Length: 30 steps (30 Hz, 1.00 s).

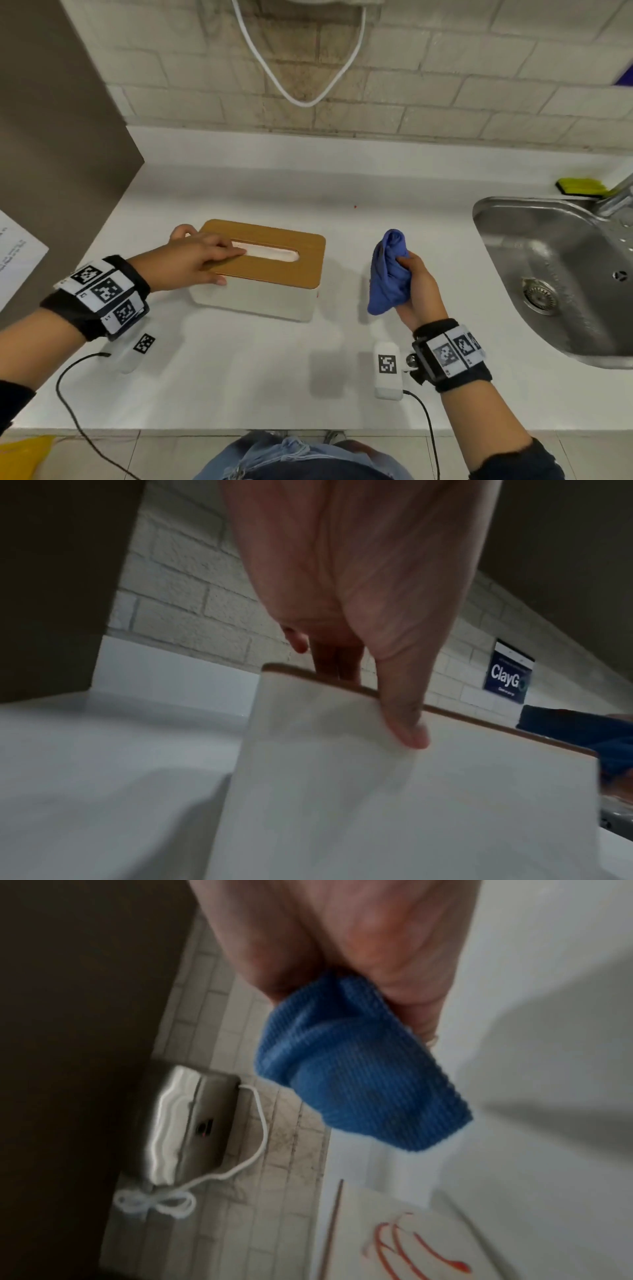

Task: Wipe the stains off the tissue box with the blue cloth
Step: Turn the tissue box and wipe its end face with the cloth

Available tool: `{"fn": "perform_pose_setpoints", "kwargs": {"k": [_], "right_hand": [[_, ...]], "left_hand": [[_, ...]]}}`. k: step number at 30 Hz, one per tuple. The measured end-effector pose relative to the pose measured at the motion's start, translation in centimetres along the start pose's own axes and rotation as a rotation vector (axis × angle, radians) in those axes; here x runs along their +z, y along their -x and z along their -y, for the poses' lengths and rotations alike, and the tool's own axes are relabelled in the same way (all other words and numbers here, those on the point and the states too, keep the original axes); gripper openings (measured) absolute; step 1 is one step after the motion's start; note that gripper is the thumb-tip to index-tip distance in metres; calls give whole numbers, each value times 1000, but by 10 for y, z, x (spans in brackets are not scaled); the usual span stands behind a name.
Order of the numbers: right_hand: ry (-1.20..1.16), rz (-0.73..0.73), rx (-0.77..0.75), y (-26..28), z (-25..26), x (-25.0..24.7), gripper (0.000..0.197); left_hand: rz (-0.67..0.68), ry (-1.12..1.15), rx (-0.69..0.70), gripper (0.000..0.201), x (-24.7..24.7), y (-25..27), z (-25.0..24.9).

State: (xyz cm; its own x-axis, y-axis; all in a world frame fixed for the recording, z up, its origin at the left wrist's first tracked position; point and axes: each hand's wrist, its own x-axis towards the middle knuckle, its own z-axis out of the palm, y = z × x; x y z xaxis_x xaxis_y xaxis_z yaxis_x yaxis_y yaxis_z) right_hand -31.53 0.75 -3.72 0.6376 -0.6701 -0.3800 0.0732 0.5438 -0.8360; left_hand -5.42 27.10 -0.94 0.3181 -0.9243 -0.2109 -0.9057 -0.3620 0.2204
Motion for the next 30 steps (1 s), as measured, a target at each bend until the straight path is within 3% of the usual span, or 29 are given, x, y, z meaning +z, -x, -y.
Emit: {"fn": "perform_pose_setpoints", "kwargs": {"k": [1, 3, 5, 9, 12, 14, 16, 19, 23, 26, 28, 30], "right_hand": [[-84, 45, 48, 1, 0, -1, 15], [-199, 140, 111, 2, 0, -3, 39], [-277, 245, 142, 3, 0, -3, 69], [-402, 393, 160, 4, -3, -1, 95], [-386, 454, 128, 2, -7, 1, 91], [-306, 425, 79, 2, -9, 2, 73], [-218, 414, 17, 3, -7, 3, 49], [-180, 403, -7, 5, -4, -1, 31], [-65, 370, -51, 5, -3, 5, 36], [141, 257, -249, 15, -1, 25, 43], [297, 218, -476, 25, 0, 47, 52], [439, 242, -700, 33, -2, 74, 57]], "left_hand": [[-2, -19, -5, 59, -2, 0, 4], [-11, -60, -40, 51, -4, 1, 8], [-17, -113, -111, 57, -4, 2, 4], [-88, -39, -118, 81, 12, 3, -39], [-208, 60, -87, 96, 40, -6, -81], [-301, 93, -134, 97, 56, -14, -92], [-398, 151, -175, 92, 64, -19, -91], [-423, 160, -164, 79, 68, -19, -86], [-565, 203, -191, 62, 52, -12, -85], [-638, 415, -200, 41, 19, -4, -79], [-659, 653, -168, 22, 3, 1, -66], [-645, 894, -153, 19, -5, 5, -55]]}}
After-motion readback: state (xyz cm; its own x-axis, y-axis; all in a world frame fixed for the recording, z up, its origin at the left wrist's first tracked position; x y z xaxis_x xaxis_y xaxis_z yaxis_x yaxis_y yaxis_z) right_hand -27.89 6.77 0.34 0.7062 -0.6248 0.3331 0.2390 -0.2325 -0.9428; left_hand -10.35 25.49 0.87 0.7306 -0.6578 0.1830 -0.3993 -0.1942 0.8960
